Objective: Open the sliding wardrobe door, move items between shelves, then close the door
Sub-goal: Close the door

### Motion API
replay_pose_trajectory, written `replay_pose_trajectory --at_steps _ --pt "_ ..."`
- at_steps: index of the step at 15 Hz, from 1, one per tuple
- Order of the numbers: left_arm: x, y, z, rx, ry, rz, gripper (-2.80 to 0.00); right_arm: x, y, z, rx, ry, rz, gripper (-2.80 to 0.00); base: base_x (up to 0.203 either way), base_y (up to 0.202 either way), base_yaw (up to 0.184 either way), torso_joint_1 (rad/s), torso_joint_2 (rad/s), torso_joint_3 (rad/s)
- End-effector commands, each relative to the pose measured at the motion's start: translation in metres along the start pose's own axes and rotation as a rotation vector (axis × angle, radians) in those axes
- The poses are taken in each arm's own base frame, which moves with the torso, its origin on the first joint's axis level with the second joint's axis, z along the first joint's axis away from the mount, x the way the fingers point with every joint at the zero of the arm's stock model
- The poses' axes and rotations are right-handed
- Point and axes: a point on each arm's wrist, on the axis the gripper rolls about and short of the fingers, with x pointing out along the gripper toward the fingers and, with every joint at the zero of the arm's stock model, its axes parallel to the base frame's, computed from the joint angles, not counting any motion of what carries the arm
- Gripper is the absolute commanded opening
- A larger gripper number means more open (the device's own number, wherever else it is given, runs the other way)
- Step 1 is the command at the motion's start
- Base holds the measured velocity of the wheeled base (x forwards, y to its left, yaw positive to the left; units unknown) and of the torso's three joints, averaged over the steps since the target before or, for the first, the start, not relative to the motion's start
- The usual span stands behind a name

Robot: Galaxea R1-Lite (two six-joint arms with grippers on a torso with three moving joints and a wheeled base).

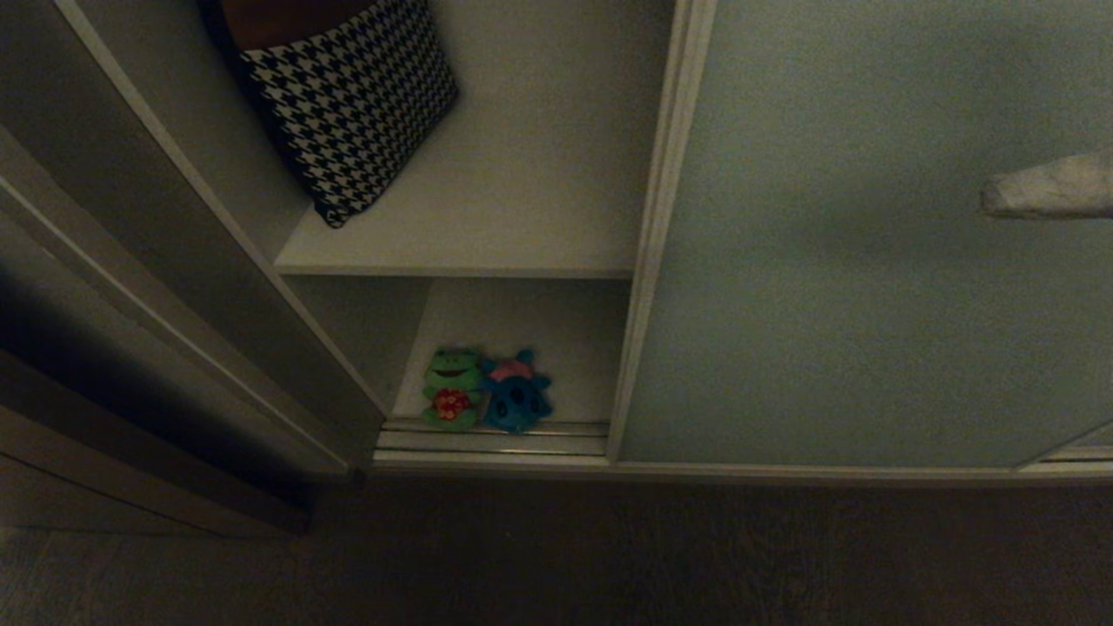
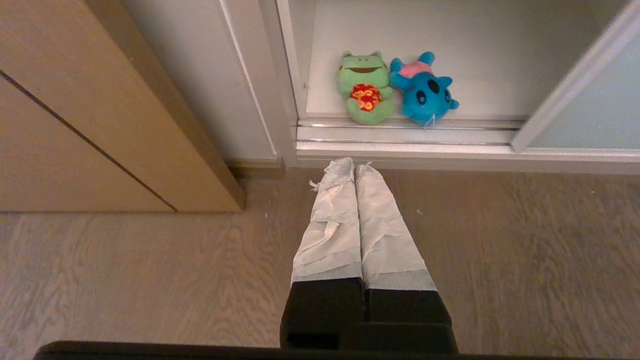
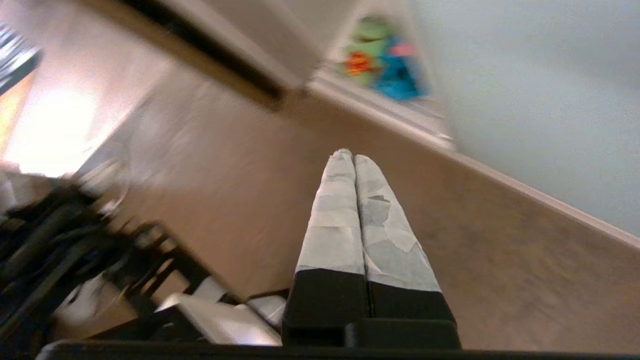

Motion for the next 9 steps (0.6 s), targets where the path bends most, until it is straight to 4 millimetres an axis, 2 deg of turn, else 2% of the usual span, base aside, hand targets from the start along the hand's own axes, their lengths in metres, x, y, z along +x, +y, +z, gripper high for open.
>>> replay_pose_trajectory --at_steps 1,5,9 --pt "0.000 0.000 0.000 0.000 0.002 0.000 -2.80 -0.024 -0.011 0.000 0.025 -0.063 -0.083 -2.80 0.000 0.000 0.000 0.000 0.00 0.000" --pt "0.000 0.000 0.000 0.000 0.000 0.000 -2.80 -0.059 -0.039 -0.001 0.106 -0.205 -0.416 -2.80 0.000 0.000 0.000 0.000 0.00 0.000" --pt "0.000 0.000 0.000 0.000 0.002 0.000 -2.80 -0.090 -0.050 -0.025 0.201 -0.296 -0.783 -2.80 0.000 0.000 0.000 0.000 0.00 0.000"
